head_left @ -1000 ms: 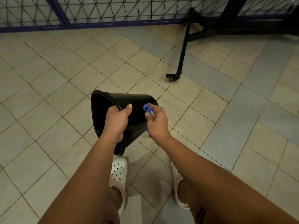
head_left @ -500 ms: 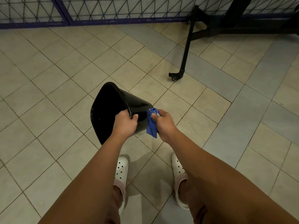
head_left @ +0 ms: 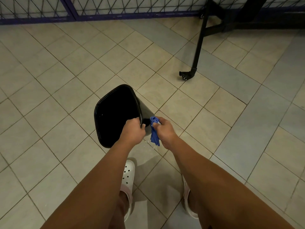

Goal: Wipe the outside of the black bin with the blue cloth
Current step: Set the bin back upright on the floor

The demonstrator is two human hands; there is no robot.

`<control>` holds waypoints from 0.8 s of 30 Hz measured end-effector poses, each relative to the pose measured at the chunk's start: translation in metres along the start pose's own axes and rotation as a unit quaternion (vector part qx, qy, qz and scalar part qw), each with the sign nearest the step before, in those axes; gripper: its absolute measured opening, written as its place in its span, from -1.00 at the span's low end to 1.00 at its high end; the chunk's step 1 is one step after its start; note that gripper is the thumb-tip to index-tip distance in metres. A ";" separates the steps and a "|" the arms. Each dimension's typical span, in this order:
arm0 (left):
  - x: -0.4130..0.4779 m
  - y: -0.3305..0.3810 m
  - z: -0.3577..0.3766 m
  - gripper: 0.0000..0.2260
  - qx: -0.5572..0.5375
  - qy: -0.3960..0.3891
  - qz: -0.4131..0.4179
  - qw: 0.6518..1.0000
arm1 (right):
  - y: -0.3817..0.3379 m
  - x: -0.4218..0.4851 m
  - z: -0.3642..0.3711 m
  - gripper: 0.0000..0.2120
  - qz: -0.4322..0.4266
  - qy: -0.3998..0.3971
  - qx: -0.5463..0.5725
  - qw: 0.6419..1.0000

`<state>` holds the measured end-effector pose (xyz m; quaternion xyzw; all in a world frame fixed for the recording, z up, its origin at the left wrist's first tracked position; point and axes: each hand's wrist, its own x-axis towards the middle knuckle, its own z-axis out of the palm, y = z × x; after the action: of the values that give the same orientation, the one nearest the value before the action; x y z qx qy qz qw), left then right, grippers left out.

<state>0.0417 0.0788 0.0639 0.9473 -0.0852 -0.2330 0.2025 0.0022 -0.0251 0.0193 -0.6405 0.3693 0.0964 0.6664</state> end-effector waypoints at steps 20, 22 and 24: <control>0.026 -0.039 0.050 -0.76 0.186 -0.083 0.051 0.978 | 0.041 0.020 0.020 -0.70 0.015 -0.039 -0.002 0.999; 0.027 -0.040 0.053 -0.75 0.186 -0.084 0.052 0.978 | 0.043 0.020 0.019 -0.69 0.017 -0.041 0.003 0.999; 0.029 -0.042 0.056 -0.74 0.190 -0.088 0.056 0.976 | 0.043 0.020 0.018 -0.70 0.019 -0.040 0.007 0.999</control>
<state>0.0430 0.0900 -0.0106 0.9379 -0.1985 -0.2836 0.0229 -0.0028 -0.0085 -0.0290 -0.6243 0.3548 0.1324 0.6832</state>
